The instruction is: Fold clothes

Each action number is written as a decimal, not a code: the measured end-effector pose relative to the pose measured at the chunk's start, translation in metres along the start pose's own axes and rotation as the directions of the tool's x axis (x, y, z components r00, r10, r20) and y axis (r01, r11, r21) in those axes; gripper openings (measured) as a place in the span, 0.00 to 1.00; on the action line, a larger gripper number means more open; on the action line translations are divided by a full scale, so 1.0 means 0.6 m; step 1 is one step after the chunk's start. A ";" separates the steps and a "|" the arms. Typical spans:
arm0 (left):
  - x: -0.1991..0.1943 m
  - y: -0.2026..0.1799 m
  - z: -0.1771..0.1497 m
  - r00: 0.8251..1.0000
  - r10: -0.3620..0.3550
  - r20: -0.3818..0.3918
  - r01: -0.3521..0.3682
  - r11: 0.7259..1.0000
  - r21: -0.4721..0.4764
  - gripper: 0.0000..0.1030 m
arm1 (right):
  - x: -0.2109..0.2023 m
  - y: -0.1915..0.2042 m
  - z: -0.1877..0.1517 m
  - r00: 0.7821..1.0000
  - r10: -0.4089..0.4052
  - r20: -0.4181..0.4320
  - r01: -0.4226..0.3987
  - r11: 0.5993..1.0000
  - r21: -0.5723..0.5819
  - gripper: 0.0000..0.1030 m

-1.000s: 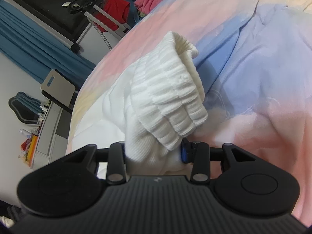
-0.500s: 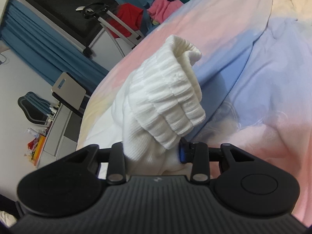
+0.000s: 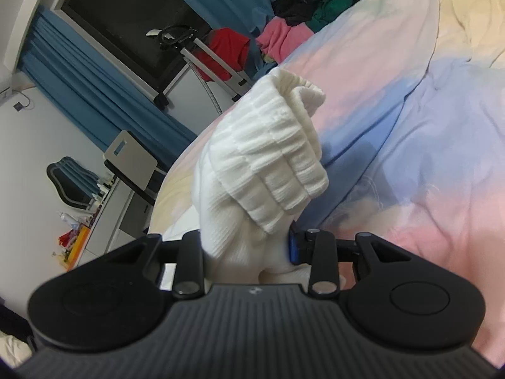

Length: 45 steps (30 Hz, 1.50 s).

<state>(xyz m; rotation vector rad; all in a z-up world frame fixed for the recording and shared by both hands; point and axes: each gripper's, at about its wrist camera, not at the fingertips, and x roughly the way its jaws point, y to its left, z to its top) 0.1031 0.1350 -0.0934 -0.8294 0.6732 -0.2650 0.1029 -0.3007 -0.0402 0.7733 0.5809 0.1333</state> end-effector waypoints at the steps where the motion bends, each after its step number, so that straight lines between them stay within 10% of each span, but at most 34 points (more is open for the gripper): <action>1: -0.003 -0.002 -0.001 1.000 -0.006 -0.001 0.006 1.000 -0.005 0.34 | -0.007 0.002 -0.003 1.000 -0.004 0.003 0.004 1.000 -0.005 0.36; 18: 0.088 -0.220 -0.039 0.982 -0.172 -0.076 0.179 0.979 0.101 0.31 | -0.147 -0.025 0.181 0.982 -0.045 0.181 0.035 0.998 0.056 0.36; 32: 0.580 -0.566 -0.022 0.965 -0.178 -0.193 0.232 0.923 0.307 0.31 | -0.038 -0.259 0.551 0.934 -0.189 0.302 0.111 0.960 0.258 0.36; 38: 0.750 -0.574 -0.063 0.964 -0.159 -0.214 0.232 0.896 0.378 0.31 | 0.025 -0.375 0.499 0.917 -0.202 0.343 0.110 0.957 0.269 0.36; 45: 0.791 -0.433 -0.124 0.956 -0.082 -0.280 0.219 0.836 0.503 0.35 | 0.061 -0.471 0.349 0.942 -0.228 0.245 0.157 0.948 0.277 0.38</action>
